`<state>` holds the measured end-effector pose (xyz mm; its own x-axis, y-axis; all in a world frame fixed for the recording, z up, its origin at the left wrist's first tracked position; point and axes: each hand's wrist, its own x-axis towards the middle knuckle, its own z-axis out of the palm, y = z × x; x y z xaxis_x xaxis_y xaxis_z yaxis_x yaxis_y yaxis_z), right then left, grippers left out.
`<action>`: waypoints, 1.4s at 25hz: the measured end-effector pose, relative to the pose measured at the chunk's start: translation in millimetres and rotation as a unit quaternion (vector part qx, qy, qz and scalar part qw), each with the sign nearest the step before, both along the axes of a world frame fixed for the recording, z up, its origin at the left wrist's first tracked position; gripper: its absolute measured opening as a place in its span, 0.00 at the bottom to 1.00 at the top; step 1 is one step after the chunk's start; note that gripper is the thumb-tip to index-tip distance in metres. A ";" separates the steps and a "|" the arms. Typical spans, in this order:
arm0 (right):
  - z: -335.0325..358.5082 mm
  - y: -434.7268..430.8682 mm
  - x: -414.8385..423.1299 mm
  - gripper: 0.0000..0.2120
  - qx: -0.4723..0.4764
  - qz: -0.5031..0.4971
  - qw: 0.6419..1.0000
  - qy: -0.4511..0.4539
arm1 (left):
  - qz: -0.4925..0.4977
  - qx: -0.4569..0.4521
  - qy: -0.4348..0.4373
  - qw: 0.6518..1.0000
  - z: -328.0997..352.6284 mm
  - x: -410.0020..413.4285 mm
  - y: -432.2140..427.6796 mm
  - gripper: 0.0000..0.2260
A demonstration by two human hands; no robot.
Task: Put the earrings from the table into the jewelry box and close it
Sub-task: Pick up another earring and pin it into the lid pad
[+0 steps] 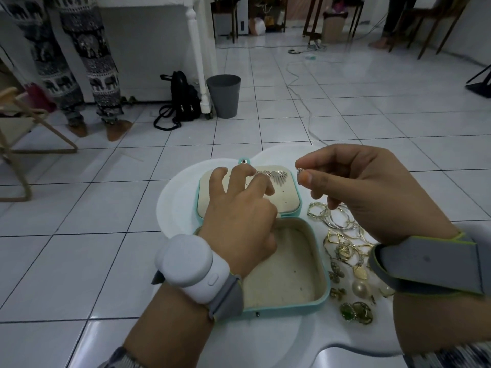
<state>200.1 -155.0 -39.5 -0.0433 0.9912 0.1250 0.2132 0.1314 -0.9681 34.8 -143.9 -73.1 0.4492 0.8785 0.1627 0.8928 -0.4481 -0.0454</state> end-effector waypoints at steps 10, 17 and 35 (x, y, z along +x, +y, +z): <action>0.2 -0.2 1.6 0.04 -0.006 -0.006 1.000 -0.009 | -0.003 -0.019 0.025 1.000 -4.0 2.8 1.2 0.09; -2.8 0.9 1.3 0.03 -0.017 0.003 1.000 -0.020 | 0.010 -0.100 -0.268 0.958 8.4 -22.6 23.1 0.02; -19.3 11.6 -29.2 0.03 0.002 -0.001 0.996 -0.085 | 0.106 -0.037 -0.563 0.818 -2.6 -45.1 62.2 0.03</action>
